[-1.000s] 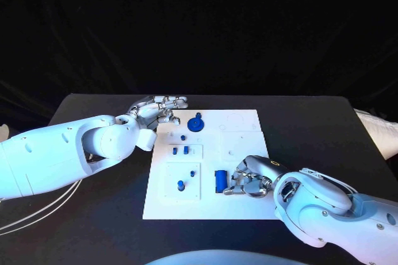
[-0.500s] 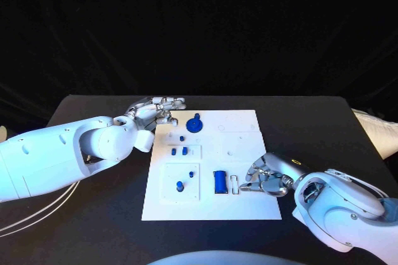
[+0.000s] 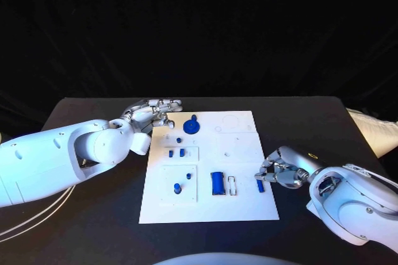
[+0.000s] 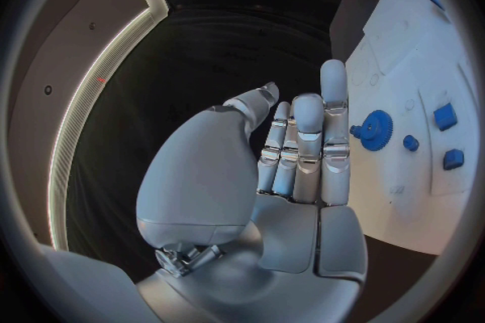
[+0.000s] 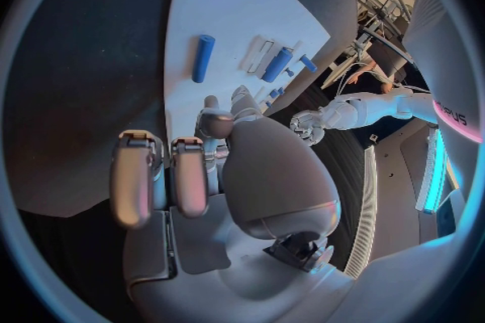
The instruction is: Assemble the parts on the task board
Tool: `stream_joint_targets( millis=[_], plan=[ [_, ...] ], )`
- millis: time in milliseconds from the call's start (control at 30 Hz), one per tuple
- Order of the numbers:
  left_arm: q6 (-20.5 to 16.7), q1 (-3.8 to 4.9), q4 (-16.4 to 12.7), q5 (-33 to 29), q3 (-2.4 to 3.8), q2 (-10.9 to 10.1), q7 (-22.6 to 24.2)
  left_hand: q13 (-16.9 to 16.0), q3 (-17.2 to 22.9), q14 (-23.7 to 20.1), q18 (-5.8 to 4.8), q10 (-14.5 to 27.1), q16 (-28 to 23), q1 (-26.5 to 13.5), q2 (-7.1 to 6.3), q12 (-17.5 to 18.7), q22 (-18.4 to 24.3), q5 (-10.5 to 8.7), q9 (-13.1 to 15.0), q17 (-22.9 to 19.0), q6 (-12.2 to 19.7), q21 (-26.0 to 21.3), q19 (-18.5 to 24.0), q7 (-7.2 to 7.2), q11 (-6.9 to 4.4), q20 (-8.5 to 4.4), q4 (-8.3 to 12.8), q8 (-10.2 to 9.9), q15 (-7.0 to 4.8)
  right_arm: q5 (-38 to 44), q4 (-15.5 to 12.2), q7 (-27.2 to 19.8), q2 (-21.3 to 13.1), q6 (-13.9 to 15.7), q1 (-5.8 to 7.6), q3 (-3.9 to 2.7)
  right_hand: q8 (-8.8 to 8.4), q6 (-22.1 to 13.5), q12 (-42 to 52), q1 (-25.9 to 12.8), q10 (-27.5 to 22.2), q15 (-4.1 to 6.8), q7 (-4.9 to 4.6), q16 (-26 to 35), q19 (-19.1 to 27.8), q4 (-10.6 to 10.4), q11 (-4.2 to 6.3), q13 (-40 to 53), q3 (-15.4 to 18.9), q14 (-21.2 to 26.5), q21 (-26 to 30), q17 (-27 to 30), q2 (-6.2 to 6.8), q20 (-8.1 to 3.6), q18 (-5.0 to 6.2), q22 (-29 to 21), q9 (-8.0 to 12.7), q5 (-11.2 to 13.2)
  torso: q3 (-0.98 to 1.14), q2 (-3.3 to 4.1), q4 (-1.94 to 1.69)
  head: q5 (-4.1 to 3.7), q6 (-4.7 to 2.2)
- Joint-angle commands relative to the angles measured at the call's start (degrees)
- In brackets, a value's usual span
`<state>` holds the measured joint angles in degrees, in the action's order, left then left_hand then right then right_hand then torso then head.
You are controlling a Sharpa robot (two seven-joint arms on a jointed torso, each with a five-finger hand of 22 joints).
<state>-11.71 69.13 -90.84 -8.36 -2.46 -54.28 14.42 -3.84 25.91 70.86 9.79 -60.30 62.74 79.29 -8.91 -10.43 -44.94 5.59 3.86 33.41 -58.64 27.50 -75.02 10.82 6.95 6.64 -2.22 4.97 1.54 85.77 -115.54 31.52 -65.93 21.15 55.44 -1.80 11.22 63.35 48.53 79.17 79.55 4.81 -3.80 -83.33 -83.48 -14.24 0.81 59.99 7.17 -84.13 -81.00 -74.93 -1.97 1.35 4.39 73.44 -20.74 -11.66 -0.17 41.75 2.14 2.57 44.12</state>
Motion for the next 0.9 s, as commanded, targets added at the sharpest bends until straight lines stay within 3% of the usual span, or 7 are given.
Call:
stream_joint_targets(
  millis=[33,400,567,900],
  plan=[
    [1.0,0.02,-0.2,-0.2,0.02,0.1,0.3,0.0,-0.1,-0.3,0.49,0.5,0.2,-0.2,0.40,-0.1,0.1,0.36,0.0,-0.1,0.2,-0.4,0.5,-0.04,-0.09,0.09,0.3,0.3,-0.04,3.4,0.7,1.4,0.1,-2.8,-0.18,0.07,-0.33,0.9,-0.4,-0.9,0.3,-0.10,0.22,0.0,-0.1,-0.9,0.12,-0.3,0.3,-3.5,0.0,-1.7,-0.25,0.14,-0.88,-0.3,0.0,-0.4,-0.02,-0.03,-0.09,-0.48,-0.17],
    [1.0,0.02,-0.1,-0.2,0.01,0.1,0.3,0.0,-0.1,-0.3,0.51,0.6,0.3,-0.1,0.48,-0.2,0.1,0.38,0.0,-0.1,0.1,-0.4,0.5,-0.06,-0.11,0.09,0.4,0.4,-0.05,6.1,2.5,2.4,1.2,-7.5,-0.66,0.22,-0.71,1.8,-0.8,-2.5,0.4,0.03,0.36,0.1,0.0,-2.0,0.22,-0.3,1.6,-3.5,0.1,-1.7,0.75,-0.03,-0.84,-0.5,-0.1,0.1,-0.08,0.00,-0.18,-0.54,-0.11],
    [1.0,0.02,-0.1,-0.2,0.00,0.1,0.2,0.0,-0.1,-0.3,0.51,0.6,0.3,-0.1,0.48,-0.2,0.1,0.38,0.0,-0.1,0.1,-0.4,0.5,-0.06,-0.11,0.09,0.4,0.4,-0.05,7.2,2.9,2.5,1.7,-9.8,-0.78,0.26,-0.88,2.0,-0.9,-3.1,0.5,0.05,0.38,0.1,0.0,-2.1,0.24,-0.3,2.1,-3.5,0.2,-1.7,1.31,-0.06,-0.84,-0.5,-0.2,0.4,0.02,0.05,-0.15,-0.39,0.02],
    [1.0,0.02,0.0,-0.2,-0.02,0.1,0.2,0.0,-0.1,-0.3,0.51,0.6,0.3,-0.1,0.48,-0.2,0.1,0.38,0.0,-0.1,0.1,-0.4,0.5,-0.06,-0.11,0.09,0.4,0.4,-0.05,9.4,3.8,2.6,3.5,-11.3,-1.53,0.29,-1.09,2.1,-1.1,-3.0,0.5,0.07,0.43,0.1,0.1,-1.9,0.28,-0.3,2.6,-3.5,0.2,-1.7,2.01,-0.09,-0.82,-0.6,-0.3,0.8,0.02,0.07,-0.15,-0.10,0.22]
  ],
)
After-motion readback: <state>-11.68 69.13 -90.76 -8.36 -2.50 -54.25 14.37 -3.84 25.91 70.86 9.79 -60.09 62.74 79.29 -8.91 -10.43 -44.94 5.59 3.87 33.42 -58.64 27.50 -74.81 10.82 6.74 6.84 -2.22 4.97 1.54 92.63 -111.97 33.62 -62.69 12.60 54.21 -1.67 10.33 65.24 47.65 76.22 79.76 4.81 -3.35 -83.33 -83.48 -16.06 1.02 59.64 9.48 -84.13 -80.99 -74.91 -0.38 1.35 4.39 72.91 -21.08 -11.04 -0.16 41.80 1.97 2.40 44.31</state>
